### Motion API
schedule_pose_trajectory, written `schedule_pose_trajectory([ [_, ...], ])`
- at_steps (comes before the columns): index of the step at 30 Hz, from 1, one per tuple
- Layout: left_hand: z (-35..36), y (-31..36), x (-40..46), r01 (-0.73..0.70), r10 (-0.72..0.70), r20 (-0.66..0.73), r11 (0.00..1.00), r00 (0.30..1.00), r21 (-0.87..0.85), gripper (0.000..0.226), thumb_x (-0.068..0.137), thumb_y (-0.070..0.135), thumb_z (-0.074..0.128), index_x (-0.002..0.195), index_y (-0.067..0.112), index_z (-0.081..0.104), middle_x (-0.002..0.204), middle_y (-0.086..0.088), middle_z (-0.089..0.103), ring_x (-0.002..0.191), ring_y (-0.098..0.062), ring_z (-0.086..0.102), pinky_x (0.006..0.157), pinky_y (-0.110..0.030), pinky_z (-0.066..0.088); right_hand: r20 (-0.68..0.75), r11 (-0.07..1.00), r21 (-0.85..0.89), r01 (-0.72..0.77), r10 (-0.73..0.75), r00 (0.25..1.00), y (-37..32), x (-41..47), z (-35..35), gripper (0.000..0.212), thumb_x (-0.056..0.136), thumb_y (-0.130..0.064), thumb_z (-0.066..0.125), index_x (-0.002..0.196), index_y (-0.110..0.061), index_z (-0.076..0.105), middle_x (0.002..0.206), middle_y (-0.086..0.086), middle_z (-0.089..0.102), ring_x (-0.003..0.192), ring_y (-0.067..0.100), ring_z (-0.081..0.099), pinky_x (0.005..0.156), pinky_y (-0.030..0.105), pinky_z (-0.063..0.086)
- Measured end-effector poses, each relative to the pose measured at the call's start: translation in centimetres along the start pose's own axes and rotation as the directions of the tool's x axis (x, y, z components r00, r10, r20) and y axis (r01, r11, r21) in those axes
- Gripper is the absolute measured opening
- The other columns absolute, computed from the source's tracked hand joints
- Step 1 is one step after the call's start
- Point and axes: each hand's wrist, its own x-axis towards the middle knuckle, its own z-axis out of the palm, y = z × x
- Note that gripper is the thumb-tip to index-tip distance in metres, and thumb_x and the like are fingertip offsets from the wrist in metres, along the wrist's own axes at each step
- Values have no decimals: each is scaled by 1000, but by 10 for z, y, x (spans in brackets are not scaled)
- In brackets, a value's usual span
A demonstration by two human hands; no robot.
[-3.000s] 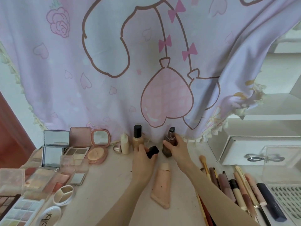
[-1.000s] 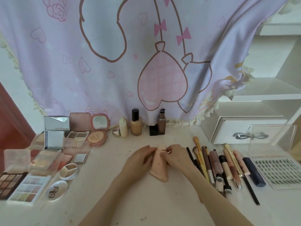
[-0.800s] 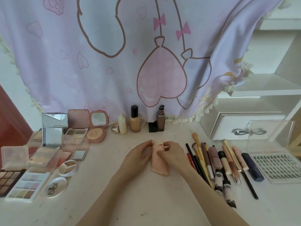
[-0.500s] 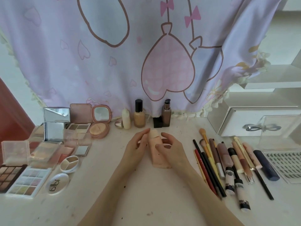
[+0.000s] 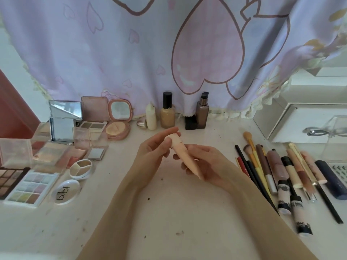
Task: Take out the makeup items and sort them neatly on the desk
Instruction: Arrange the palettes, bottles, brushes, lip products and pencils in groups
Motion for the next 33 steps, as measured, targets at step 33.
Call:
schedule_pose_trajectory([
  [33,4,18,-10,-12,33,-65,955,997,297,40,81,36,53,118,23,59,102,11,65,77,2,57,68,-13,46,-165,753,-634,176,-355,920,8,-7,12,30,85,-22,64,112,-31,55,100,-19,58,94,2,56,72,7,44],
])
